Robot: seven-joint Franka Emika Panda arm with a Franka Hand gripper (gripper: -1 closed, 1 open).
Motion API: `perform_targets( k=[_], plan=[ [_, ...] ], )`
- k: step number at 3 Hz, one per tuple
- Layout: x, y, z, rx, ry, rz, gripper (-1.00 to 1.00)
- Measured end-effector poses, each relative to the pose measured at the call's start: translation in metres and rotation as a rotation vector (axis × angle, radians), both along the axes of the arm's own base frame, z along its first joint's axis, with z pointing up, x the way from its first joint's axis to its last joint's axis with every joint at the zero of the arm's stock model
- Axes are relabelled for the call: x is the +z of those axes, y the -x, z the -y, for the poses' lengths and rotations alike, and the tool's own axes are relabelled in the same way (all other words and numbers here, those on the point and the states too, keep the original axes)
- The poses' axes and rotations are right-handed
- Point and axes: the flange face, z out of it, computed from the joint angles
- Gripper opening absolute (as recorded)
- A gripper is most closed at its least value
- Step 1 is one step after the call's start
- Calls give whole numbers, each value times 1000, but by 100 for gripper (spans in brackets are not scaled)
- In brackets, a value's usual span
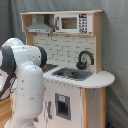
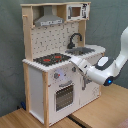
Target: Play with the kitchen
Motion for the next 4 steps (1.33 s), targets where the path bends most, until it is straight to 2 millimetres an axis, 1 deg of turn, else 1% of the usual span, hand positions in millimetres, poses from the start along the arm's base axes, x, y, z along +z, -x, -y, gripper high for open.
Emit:
perform_targets(
  k=[1,3,4],
  plan=[
    [-5,-1,-1,20,118,-1,100],
    [-8,-1,0,6,355,-15,100],
    [-10,-6,2,-5,484,-34,100]
  ],
)
